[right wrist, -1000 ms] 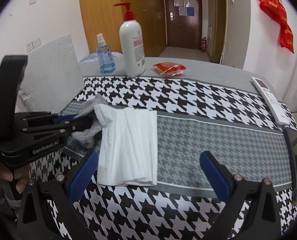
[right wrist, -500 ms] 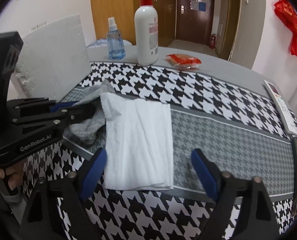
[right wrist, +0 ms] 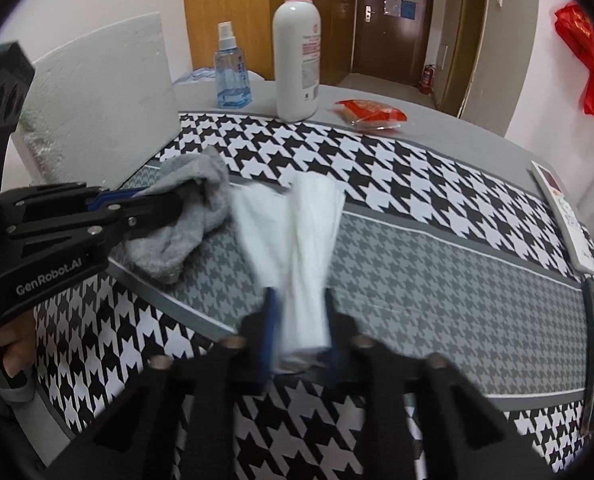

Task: Organize soft objects
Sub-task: 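Close the right gripper on the white tissue, then carry the grey cloth with the left gripper toward the foam box while the right gripper carries the tissue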

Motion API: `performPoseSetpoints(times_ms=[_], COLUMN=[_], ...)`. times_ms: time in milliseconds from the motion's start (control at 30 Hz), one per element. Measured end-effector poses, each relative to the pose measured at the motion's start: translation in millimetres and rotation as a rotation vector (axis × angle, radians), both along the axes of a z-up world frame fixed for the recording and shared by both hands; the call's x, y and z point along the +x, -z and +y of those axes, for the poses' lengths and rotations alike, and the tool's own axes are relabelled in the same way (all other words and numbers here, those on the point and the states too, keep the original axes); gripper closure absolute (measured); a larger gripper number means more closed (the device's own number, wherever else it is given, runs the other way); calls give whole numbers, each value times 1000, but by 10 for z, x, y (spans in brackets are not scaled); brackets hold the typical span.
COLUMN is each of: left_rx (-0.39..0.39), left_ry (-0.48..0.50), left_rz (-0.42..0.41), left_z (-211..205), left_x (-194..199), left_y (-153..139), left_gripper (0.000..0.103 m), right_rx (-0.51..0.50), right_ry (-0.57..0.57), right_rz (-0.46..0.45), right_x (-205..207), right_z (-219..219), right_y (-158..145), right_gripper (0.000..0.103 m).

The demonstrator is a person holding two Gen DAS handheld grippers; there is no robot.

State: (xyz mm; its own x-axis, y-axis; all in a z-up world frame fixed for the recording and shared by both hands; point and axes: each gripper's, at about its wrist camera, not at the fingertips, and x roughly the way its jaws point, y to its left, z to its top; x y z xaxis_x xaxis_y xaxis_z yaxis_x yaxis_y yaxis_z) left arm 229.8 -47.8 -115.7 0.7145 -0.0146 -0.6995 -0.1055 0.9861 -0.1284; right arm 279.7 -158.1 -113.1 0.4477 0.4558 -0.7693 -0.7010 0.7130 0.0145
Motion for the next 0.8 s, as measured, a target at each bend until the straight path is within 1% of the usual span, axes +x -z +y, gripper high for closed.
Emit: performPoseSetpoints(times_ms=[33,100,167,267,500,800], left_rx=[2,7,3,18,6,60], left_ry=[-3,2,7,11,20,36], left_rz=[-3,-12,-13,-41,-59,-112], left_z=[1,-18,-28,-53,-64,-134], left_x=[-8,-21,-30,-63,-93,-239], left_y=[-4,-16,-15,-47,-101,-255], left_gripper=[92,92,92,92,92,92], right_rx=[10,19,18,29,36,104], right_ry=[7,12,28,41,70,69], right_rz=[9,15,6,-6,-43,-84], right_x=[16,20,15,12,-77,-285], right_z=[-23,-49,-68,-104,-170,-213], right_y=[1,-11,-19,-42,-146,-325], right_gripper=[92,92,92,92,92,92])
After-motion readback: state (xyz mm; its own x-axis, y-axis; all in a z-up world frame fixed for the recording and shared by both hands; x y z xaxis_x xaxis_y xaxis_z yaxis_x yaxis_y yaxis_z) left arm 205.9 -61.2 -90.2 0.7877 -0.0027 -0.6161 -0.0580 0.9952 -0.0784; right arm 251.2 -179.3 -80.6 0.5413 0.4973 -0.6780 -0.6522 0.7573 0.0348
